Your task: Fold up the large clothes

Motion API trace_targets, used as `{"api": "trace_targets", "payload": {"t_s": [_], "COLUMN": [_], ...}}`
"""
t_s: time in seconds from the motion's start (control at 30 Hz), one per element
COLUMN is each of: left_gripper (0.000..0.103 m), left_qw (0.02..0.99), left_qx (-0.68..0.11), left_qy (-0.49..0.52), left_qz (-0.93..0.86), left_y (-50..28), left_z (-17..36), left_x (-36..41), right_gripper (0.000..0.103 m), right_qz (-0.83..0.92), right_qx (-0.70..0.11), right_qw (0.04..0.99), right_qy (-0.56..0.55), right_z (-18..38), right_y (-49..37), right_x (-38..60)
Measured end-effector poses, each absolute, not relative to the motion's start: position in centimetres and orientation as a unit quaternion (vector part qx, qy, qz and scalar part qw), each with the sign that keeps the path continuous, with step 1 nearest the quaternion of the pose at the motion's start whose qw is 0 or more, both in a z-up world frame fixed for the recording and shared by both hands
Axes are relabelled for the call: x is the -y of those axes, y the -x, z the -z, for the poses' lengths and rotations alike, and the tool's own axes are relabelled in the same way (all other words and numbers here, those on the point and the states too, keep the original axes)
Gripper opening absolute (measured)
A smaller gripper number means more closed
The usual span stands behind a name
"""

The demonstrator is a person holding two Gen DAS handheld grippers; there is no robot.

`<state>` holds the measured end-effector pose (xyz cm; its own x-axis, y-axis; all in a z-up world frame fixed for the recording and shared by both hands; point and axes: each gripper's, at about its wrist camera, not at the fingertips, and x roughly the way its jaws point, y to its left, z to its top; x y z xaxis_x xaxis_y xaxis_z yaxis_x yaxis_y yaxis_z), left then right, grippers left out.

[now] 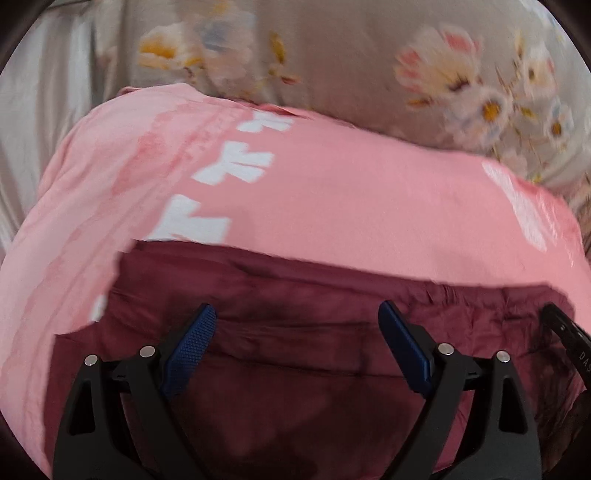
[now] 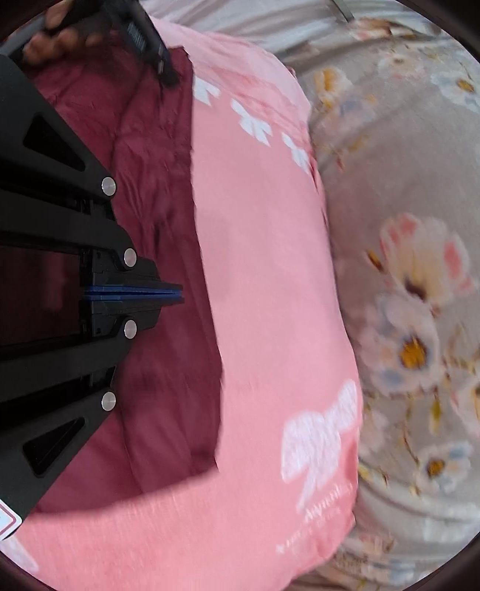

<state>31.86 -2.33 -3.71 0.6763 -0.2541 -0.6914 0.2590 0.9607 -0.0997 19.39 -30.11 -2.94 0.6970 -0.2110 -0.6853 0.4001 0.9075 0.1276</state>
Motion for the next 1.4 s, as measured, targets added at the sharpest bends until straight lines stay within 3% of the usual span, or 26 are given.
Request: {"api": "trace_targets", "payload": {"t_s": [0.2, 0.5, 1.03, 1.1, 1.13, 1.17, 1.3, 1.4], "left_gripper": [0.089, 0.096, 0.097, 0.096, 0.095, 0.095, 0.095, 0.095], "left_qw": [0.915, 0.911, 0.907, 0.907, 0.907, 0.907, 0.911, 0.911], "left_qx": [-0.396, -0.409, -0.417, -0.417, -0.417, -0.417, -0.403, -0.402], "left_qy": [-0.037, -0.004, 0.003, 0.008, 0.009, 0.007, 0.023, 0.020], "left_qz": [0.060, 0.060, 0.059, 0.062, 0.061, 0.060, 0.083, 0.093], "left_y": [-35.7, -36.4, -36.6, -36.5, -36.1, -35.5, -30.4, -26.5], "left_z": [5.2, 7.5, 7.9, 7.6, 7.3, 6.8, 4.0, 3.4], "left_x": [-0.7, -1.2, -1.4, -1.7, -2.0, -2.2, -3.9, -4.4], "right_gripper": [0.000, 0.000, 0.000, 0.000, 0.011, 0.013, 0.013, 0.013], "right_qz": [0.217, 0.208, 0.210, 0.238, 0.246, 0.225, 0.145, 0.092], "right_qx": [-0.368, -0.379, -0.382, -0.391, -0.389, -0.374, -0.356, -0.374], "right_qw": [0.877, 0.870, 0.868, 0.866, 0.869, 0.882, 0.913, 0.915], "right_qy": [-0.219, -0.238, -0.239, -0.201, -0.182, -0.176, -0.134, -0.123], "right_z": [5.6, 7.5, 7.6, 6.6, 5.6, 4.1, 0.6, 1.5], "right_y": [-18.2, -19.0, -19.0, -19.1, -18.8, -18.1, -16.3, -16.3], "right_x": [36.9, 36.9, 36.7, 35.6, 34.4, 32.8, 25.4, 20.5]}}
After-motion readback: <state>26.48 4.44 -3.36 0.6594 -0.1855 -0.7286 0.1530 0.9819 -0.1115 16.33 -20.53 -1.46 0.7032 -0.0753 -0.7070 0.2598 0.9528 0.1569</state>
